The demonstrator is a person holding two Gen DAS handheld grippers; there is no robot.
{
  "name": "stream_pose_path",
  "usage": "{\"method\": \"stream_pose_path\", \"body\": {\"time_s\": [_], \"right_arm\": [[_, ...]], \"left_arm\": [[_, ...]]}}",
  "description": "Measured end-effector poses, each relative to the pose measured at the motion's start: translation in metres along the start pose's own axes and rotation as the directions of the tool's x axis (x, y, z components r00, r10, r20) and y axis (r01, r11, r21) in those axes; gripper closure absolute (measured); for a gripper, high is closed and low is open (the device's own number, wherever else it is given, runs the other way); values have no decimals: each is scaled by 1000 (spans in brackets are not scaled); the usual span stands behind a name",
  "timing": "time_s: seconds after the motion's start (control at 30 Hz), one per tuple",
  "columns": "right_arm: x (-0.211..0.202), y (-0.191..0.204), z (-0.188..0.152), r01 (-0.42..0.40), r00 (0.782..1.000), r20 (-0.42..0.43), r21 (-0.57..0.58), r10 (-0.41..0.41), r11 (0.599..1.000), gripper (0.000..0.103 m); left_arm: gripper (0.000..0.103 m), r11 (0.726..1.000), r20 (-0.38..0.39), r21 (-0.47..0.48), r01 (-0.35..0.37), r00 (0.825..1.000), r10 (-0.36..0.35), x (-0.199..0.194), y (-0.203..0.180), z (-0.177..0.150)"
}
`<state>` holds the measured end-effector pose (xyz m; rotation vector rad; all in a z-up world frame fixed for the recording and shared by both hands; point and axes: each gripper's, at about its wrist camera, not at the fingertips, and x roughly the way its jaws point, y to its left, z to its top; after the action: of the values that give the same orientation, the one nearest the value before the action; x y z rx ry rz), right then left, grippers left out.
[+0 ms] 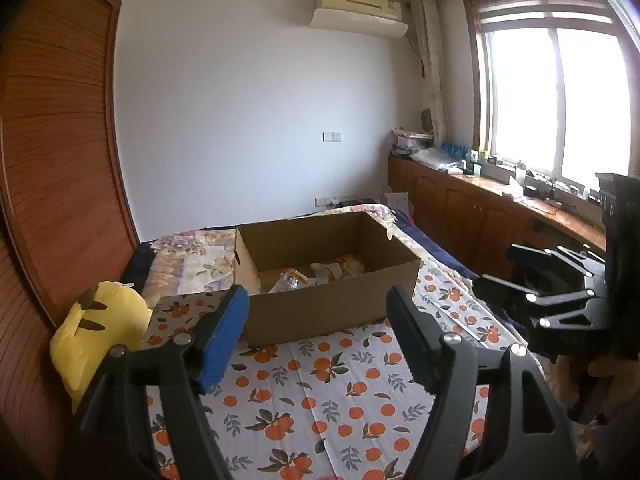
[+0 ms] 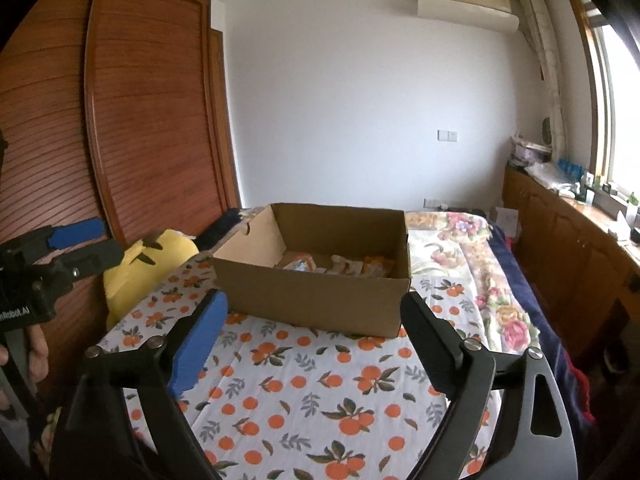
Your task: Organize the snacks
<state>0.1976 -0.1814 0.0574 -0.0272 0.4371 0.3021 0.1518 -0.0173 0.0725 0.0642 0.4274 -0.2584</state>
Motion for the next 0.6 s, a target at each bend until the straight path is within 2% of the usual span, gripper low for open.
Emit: {"method": "stream_pose_path", "body": {"time_s": [0.07, 0.17, 0.27, 0.3, 0.6], "right_arm": [[-6, 3, -1, -2, 1000, -2, -3, 2, 1000, 9], [-18, 7, -3, -7, 1000, 6, -6, 7, 1000, 0], [-30, 11, -3, -2, 1000, 16, -5, 2, 1000, 0], [-34, 12, -3, -2, 1000, 17, -5, 2, 1000, 0], [-66, 18, -6, 33, 999, 34, 1, -33, 999, 0]], "left_arm": [[30, 1000, 6, 2, -13, 1000, 13, -8, -1, 0], [30, 999, 22, 3, -34, 999, 34, -20, -4, 0], [24, 999, 37, -7, -39, 999, 39, -32, -6, 1], [17, 999, 41, -10, -40, 998, 40, -35, -6, 2], [17, 998, 77, -11, -58, 995, 58, -69, -17, -2]]}}
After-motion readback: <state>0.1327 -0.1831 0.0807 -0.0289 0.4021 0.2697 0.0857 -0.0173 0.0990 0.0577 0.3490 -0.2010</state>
